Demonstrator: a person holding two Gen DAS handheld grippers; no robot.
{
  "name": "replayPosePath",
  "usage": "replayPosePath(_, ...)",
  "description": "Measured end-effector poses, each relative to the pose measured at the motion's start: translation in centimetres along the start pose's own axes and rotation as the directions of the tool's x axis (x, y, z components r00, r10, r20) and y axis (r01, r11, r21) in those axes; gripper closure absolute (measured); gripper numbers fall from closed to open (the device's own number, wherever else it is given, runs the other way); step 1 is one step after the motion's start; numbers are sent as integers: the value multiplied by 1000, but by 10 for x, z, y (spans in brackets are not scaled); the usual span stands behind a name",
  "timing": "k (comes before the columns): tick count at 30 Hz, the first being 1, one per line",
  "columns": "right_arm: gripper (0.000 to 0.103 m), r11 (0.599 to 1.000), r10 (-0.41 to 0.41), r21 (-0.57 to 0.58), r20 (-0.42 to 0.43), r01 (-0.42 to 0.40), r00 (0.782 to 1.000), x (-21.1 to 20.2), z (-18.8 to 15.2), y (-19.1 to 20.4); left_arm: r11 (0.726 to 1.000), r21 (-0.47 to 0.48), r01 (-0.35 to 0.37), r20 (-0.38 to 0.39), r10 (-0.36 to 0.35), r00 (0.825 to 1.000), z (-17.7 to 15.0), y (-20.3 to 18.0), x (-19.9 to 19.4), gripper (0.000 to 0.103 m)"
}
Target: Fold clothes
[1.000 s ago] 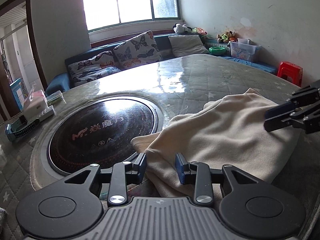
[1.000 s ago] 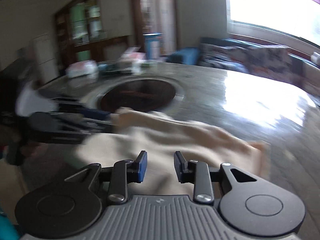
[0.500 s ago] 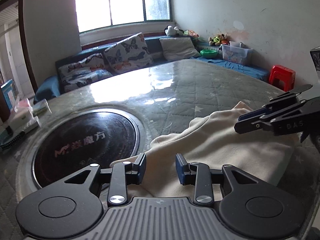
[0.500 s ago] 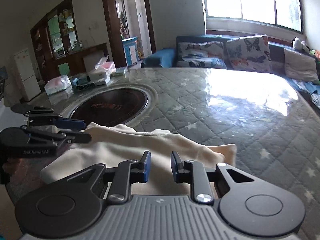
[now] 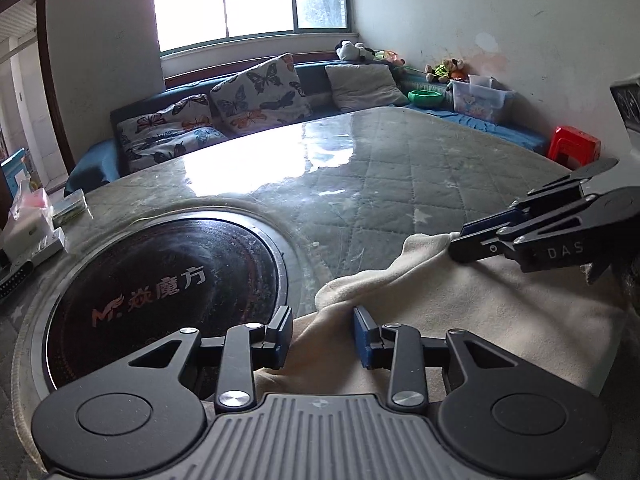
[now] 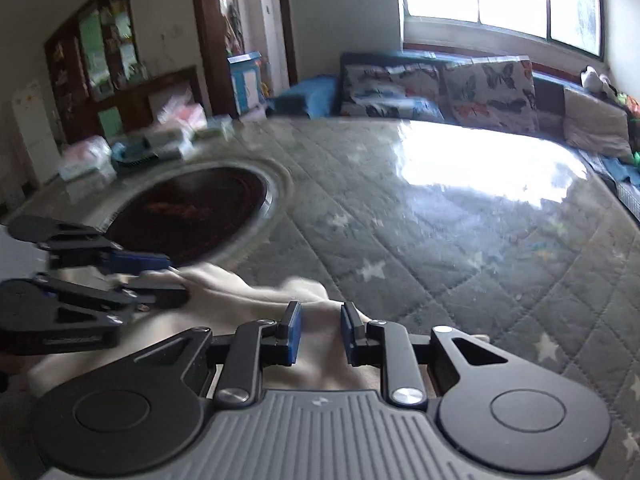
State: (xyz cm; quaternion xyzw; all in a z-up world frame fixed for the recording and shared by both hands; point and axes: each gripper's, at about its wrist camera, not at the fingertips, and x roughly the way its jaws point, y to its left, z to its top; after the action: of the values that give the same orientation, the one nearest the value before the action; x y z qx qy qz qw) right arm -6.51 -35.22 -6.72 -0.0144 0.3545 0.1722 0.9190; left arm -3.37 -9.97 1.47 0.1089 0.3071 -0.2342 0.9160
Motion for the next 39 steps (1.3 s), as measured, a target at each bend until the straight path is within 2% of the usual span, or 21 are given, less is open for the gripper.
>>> replayPosePath(5, 81, 1000, -5, -17, 18, 5, 1000, -12, 2, 5, 1000, -20, -12, 20, 12, 1000, 2, 10, -12, 60)
replayPosePath(8, 74, 997, 17, -72, 35, -14, 999, -28, 2, 18, 999, -40, -32, 29, 33, 999, 2, 15, -22, 59)
replayPosePath(11, 69, 987, 57, -151, 35, -51, 998, -43, -2, 38, 995, -88, -42, 23, 45, 999, -1, 23, -34, 54)
replayPosePath(16, 68, 948, 153, -287, 23, -140, 988, -65, -14, 80, 987, -146, -69, 10, 71, 997, -12, 32, -54, 49)
replayPosePath(19, 68, 922, 194, -346, 25, -173, 981, -69, -21, 106, 984, -149, -94, 13, 97, 995, -19, 34, -66, 48)
replayPosePath(25, 70, 888, 234, -403, -22, -223, 972, -47, -39, 143, 974, -196, -110, 8, 114, 994, -33, 39, -83, 47)
replayPosePath(29, 76, 862, 196, -479, 10, -167, 981, -42, -54, 162, 970, -217, -109, 6, 113, 994, -39, 38, -91, 45)
replayPosePath(31, 76, 852, 191, -501, 29, -151, 981, -48, -55, 163, 968, -228, -109, 5, 113, 994, -43, 38, -94, 45)
replayPosePath(36, 76, 873, 211, -458, 45, -168, 976, -63, -55, 156, 971, -228, -66, 44, 78, 996, -42, 24, -107, 45)
replayPosePath(39, 76, 907, 195, -392, 73, -151, 978, -75, -55, 140, 978, -207, -22, 73, 38, 997, -41, 13, -113, 45)
